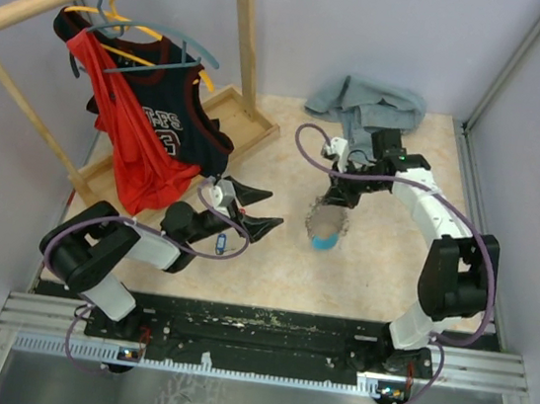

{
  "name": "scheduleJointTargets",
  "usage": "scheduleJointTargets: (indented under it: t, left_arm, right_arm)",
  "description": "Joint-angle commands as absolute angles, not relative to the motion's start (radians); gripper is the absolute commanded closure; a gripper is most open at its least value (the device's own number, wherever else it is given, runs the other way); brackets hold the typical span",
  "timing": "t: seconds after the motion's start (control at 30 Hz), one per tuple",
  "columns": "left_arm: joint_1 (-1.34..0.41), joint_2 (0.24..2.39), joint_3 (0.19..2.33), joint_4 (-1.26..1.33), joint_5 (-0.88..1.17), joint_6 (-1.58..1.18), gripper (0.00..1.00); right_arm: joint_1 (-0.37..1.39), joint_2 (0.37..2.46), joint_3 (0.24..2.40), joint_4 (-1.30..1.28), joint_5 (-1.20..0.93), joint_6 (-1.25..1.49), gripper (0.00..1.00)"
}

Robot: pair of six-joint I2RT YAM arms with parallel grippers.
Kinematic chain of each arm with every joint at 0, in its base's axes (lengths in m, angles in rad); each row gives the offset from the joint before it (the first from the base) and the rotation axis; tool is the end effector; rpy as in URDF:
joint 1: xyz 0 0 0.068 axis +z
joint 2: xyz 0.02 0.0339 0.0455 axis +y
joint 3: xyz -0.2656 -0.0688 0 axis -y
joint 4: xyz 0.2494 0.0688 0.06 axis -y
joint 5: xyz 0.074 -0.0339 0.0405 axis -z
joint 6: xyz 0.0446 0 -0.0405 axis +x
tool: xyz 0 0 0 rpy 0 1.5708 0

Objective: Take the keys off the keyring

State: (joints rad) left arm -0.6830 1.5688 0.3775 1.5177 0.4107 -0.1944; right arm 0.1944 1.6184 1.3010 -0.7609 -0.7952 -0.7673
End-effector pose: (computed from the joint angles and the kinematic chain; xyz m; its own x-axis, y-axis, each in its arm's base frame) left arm 0.2032 -0.1883 0.2065 0.0756 -0.2898 -0.9541 0.9036 0.4245 -0.0574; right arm 0.3255 0.0966 0.2652 -0.2985 -0.5541 -0.7771 -0.9359 0.3294 0.1246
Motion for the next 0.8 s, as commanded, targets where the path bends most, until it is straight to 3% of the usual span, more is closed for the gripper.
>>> scheduleJointTargets:
  t: [0.0,0.3,0.5,0.77]
  left_arm:
    - [-0.684,1.582,0.365,1.786,0.438,-0.213,0.22]
    - [-0.684,1.575,0.359,1.79,0.432,-0.198,0.37]
    - [-0.684,1.575,0.36,1.79,0.436,-0.195,0.41]
    - [-0.684,1.574,0.356,1.79,0.439,-0.187,0.41]
  right_arm:
    - [0.273,1.549,1.322,-0.851,-0.995,-0.905,1.0]
    - [0.273,1.515,1.348,-0.935,-1.153,-0.967,1.0]
    - [0.134,1.622,1.342,-0.896,-1.037,-0.874,1.0]
    - [0.079,1.69,1.369,-0.865,-0.853,-0.773,1.0]
